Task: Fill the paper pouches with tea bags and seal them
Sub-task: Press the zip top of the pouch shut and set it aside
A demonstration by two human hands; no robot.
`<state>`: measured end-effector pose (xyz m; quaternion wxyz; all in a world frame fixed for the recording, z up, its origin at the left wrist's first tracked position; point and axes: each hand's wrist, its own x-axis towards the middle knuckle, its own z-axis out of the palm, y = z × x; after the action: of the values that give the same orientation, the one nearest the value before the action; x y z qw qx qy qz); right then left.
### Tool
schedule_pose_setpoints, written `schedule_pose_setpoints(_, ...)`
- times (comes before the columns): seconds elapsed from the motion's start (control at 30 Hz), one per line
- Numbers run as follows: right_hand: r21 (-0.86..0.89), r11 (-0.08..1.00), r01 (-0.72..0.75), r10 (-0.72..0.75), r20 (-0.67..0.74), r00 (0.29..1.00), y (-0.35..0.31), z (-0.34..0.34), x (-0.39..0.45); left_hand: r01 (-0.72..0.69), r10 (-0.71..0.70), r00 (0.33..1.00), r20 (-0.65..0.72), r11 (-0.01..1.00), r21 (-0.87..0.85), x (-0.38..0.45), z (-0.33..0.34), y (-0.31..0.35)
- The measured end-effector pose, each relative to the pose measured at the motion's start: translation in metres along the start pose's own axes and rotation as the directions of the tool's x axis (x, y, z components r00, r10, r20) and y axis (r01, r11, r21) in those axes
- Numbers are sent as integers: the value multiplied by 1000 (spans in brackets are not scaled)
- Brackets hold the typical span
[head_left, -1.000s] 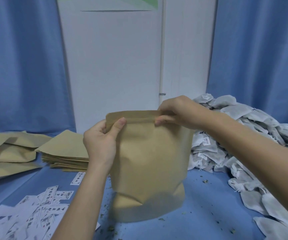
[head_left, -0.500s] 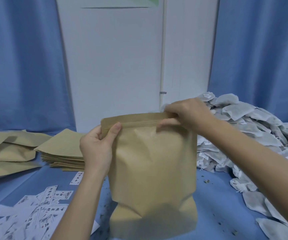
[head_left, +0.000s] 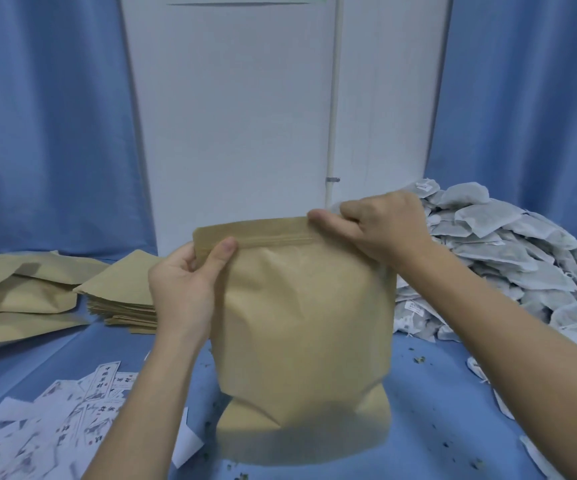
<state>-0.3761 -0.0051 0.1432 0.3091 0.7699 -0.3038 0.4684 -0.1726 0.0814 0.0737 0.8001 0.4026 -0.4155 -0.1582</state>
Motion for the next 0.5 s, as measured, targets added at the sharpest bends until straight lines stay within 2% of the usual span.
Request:
schedule_pose_setpoints(0.03,11,1000,0,1,-74,997,-1,2,-2,-1,2,1000,24,1000,-11,0,0,-1)
schedule_pose_setpoints(0.1,21,1000,-21,23,-134,991,-1,5,-4,21,-14,990,141,999,-48,0,-3,-4)
schedule_pose_setpoints(0.17,37,990,-136,138,-69,988,2,7,-4,118,-110,950,292,993,-12,-2,-14,-16)
schedule_pose_setpoints(0.23,62,968,-242,243,-6,970,6,9,-6,251,-262,883,389,965,79,-8,-25,-30)
schedule_pose_setpoints(0.27,82,960,-268,269,1,963,7,12,-8,293,-311,860,404,950,106,-12,-29,-37)
schedule_pose_setpoints(0.33,245,893,-377,376,52,925,8,17,-16,314,-333,877,348,943,110,-16,-32,-49)
schedule_pose_setpoints(0.37,373,800,-470,461,120,879,9,19,-23,314,-326,897,298,945,89,-16,-32,-53)
schedule_pose_setpoints(0.43,574,467,-672,563,393,727,10,21,-47,320,-315,923,220,947,13,-12,-31,-56)
schedule_pose_setpoints(0.5,588,120,-800,398,710,581,9,25,-81,349,-338,924,180,937,-34,-8,-28,-55)
